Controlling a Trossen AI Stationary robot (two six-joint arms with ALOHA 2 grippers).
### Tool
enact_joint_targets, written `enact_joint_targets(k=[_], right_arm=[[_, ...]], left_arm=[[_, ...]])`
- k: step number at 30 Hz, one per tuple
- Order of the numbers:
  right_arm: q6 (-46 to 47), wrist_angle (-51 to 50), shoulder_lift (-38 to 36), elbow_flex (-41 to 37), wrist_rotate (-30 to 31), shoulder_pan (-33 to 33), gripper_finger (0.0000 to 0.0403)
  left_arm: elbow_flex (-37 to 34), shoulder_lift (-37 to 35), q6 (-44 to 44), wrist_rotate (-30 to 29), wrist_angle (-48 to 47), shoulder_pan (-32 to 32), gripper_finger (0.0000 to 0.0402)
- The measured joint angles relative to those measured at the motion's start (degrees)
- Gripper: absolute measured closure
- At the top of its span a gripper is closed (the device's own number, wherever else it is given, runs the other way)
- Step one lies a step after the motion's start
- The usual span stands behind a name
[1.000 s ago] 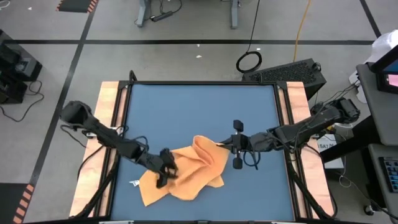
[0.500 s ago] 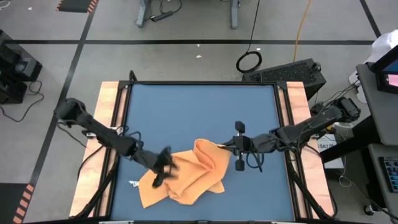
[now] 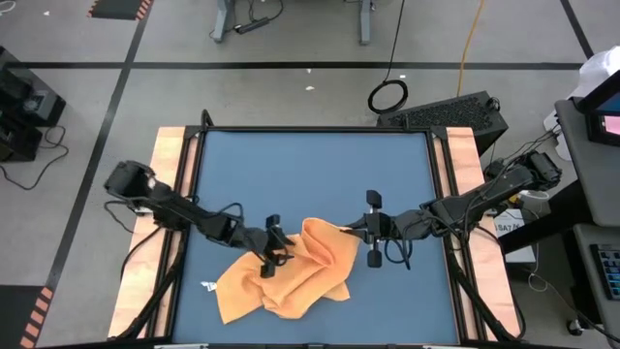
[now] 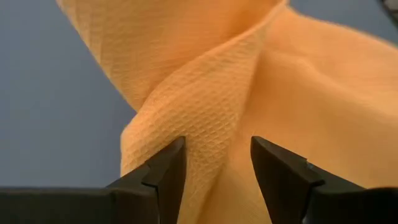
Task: Roll towel
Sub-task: Roll the yellow towel
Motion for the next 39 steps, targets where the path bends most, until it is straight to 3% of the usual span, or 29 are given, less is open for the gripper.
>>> enact_joint_targets(k=[3,7,9,14,20,23,26,31,39], right_arm=[[-0.1,-0.6,0.0,0.0,0.0,0.0,0.0403],[0.1,-2.4,0.0,0.0,0.0,0.0,0.0403],[1.3,-3.3,0.0,0.0,0.0,0.0,0.0403],[3.3,-3.8,1.3,-0.3,0.2,0.0,0.0403],[3.7,-1.0,6.0,-0.4,3.1,-0.4,0.0403],[3.6,1.7,7.8,-0.4,3.3,-0.4,0.0403],[3.5,2.8,8.7,-0.4,3.1,-0.4,0.0403],[5.9,-0.7,6.6,-0.4,1.5,0.4,0.0403],[10.2,-10.9,-2.3,-0.4,0.0,2.8,0.0403]], left_arm=[[0.0,2.0,0.0,0.4,2.4,0.4,0.0253],[0.0,1.3,-2.3,-1.2,0.7,-0.2,0.0356],[0.0,-1.5,-4.2,-1.7,-1.9,-0.7,0.0388],[0.0,-14.0,-4.2,-8.0,-11.7,-3.9,0.0396],[0.1,-30.6,-5.4,-26.1,-28.8,-9.0,0.0397],[-0.2,-33.6,-7.4,-27.1,-30.1,-10.1,0.0397],[-2.6,-32.7,-8.7,-27.0,-26.3,-10.3,0.0397],[-6.1,-24.6,-11.5,-28.2,-15.6,-9.8,0.0392],[-6.3,-10.0,-14.6,-24.9,-5.5,-8.4,0.0301]])
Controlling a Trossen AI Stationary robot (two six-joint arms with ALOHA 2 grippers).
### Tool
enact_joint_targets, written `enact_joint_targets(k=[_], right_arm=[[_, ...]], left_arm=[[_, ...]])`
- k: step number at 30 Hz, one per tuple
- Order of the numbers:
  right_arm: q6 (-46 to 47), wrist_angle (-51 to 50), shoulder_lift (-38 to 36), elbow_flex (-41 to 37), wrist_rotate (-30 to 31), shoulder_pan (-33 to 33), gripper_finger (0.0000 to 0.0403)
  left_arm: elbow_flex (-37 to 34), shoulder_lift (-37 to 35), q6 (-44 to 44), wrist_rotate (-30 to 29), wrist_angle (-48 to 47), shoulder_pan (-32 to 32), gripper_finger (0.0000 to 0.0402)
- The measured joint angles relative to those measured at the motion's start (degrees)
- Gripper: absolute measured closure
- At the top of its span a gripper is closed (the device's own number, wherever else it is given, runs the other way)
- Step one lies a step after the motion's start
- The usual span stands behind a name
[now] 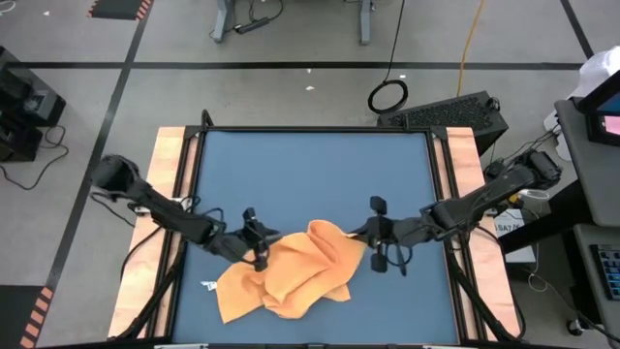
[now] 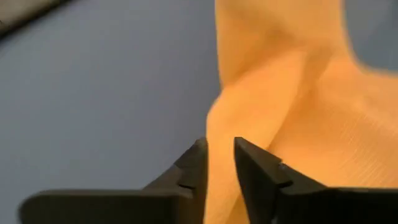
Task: Roll towel
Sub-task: Roll the yellow towel
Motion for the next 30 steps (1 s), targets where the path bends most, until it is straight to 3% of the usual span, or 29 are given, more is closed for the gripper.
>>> enact_joint_targets(k=[5,7,11,15,22,30], right_arm=[[0.2,-0.4,-4.6,0.0,0.2,0.3,0.0403],[-1.3,1.6,-5.6,0.0,1.9,0.2,0.0403],[-5.5,6.1,-6.6,0.0,9.7,0.2,0.0403],[-9.8,8.0,-6.7,0.0,16.0,0.2,0.0403],[-11.9,7.7,-6.1,0.0,18.1,-0.7,0.0403],[-12.0,6.0,-4.0,0.0,17.8,-0.5,0.0403]], left_arm=[[0.0,7.9,3.3,2.6,2.3,2.4,0.0257],[0.0,10.8,5.6,4.8,5.4,3.0,0.0277],[0.0,13.1,10.2,10.1,15.7,3.4,0.0378],[0.0,11.0,15.1,12.6,21.5,3.4,0.0392],[0.1,1.8,14.9,19.2,19.8,1.3,0.0398],[0.1,1.6,7.3,23.0,8.3,-3.7,0.0399]])
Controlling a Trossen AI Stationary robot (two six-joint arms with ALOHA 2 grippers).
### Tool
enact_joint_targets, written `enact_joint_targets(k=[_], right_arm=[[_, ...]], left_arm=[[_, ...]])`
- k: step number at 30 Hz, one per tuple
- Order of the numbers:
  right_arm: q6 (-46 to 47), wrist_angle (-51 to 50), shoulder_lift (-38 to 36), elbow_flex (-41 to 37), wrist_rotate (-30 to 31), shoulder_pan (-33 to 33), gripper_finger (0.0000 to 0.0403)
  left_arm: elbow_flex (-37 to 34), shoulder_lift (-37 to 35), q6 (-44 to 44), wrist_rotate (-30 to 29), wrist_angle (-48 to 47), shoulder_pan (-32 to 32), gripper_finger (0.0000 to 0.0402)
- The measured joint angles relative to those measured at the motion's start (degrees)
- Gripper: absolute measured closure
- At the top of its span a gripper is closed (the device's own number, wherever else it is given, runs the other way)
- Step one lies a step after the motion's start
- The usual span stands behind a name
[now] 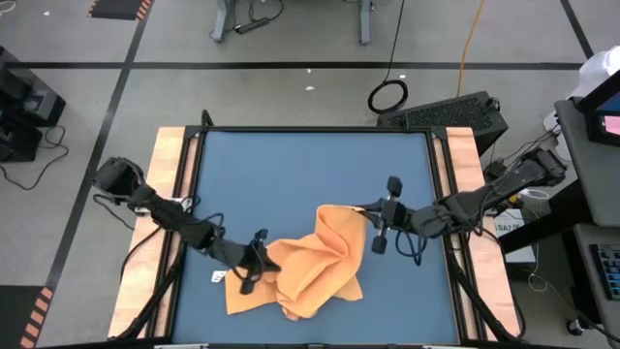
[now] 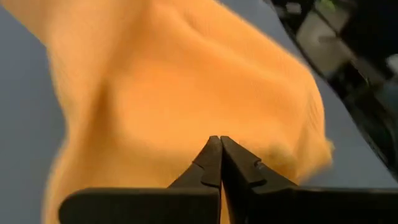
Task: Roll towel
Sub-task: Roll the yellow towel
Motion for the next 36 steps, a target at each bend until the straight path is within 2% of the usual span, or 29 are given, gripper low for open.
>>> enact_joint_targets(k=[5,8,11,16,20,24,28,30,33,36], right_arm=[[-1.4,0.1,1.9,0.0,-0.4,-0.1,0.0403],[-1.1,0.1,2.7,0.0,-2.6,-0.5,0.0403],[0.0,0.1,3.4,0.0,-3.1,-0.5,0.0403],[0.5,0.5,3.8,0.0,-3.0,-0.5,0.0403],[1.7,0.6,3.8,0.0,-3.0,-0.5,0.0403],[1.9,0.9,3.8,0.0,-2.8,-0.9,0.0403],[4.6,1.0,3.8,0.0,-2.8,-1.0,0.0403],[6.0,0.8,3.8,0.0,-2.8,-1.0,0.0403],[7.5,0.6,3.8,0.0,-2.8,-0.4,0.0403],[7.8,0.9,3.8,0.0,-2.9,0.6,0.0403]], left_arm=[[0.0,-0.4,-1.5,-8.2,-2.7,1.5,0.038],[0.9,-1.8,1.9,-8.3,-5.3,4.4,0.0353],[2.0,-2.4,6.5,-8.2,-3.5,7.5,0.0317],[2.1,1.6,10.1,-0.3,4.0,11.9,0.0247],[2.0,8.0,8.7,1.6,9.2,12.0,0.022],[2.0,14.9,6.1,5.5,17.3,11.7,0.0248],[2.0,17.5,6.6,4.4,20.0,11.4,0.0343],[1.9,16.1,7.3,1.6,19.4,11.5,0.0386],[1.9,10.3,10.1,-1.7,15.7,11.5,0.0392],[2.0,1.7,12.0,-5.8,7.9,11.2,0.0398]])
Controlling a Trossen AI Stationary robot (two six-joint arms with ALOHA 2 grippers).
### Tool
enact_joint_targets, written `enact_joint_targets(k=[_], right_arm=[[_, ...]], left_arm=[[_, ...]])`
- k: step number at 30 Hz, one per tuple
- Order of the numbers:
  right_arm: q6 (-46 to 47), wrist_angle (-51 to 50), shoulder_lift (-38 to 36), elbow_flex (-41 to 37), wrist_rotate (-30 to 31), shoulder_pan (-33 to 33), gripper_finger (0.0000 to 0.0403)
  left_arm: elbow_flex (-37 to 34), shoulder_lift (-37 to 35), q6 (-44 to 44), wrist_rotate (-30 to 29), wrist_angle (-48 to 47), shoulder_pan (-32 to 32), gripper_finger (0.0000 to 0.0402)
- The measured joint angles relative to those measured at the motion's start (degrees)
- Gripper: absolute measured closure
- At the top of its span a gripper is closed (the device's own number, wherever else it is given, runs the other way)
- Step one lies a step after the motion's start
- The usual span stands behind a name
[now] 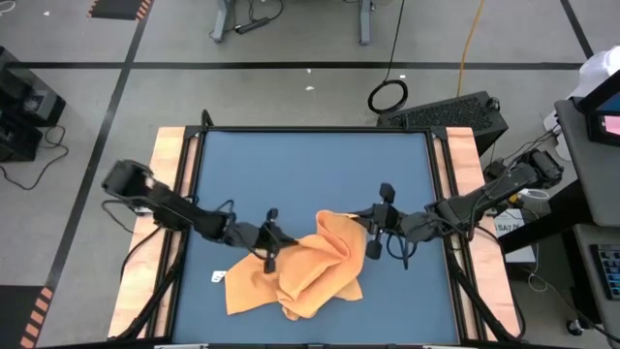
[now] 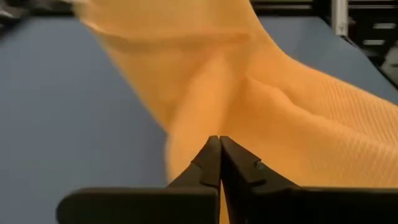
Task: Roll towel
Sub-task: Roll the yellow towel
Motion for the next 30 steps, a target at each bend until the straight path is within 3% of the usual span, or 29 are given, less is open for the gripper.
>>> enact_joint_targets(k=[5,9,13,16,26,30], right_arm=[[0.6,-0.2,0.0,0.0,-0.1,1.6,0.0403],[0.1,-0.3,0.0,0.0,-0.1,2.5,0.0403],[-0.2,-0.2,0.2,0.0,-0.1,2.5,0.0403],[-0.3,-0.1,0.9,0.0,-0.1,2.3,0.0403],[-0.2,0.3,3.4,0.0,-0.1,2.2,0.0403],[-0.4,0.2,3.5,0.0,0.1,2.1,0.0403]], left_arm=[[0.0,-11.8,-0.2,-4.0,-11.3,-2.6,0.0399],[0.0,-12.9,-4.4,-3.9,-15.0,-4.8,0.0399],[0.0,-8.3,-7.4,-3.7,-15.1,-5.4,0.0399],[0.0,-3.6,-7.7,-3.8,-9.2,-4.3,0.0383],[0.0,9.6,-4.5,2.0,3.2,2.5,0.0219],[0.7,12.9,-3.8,4.0,5.5,4.0,0.0212]])
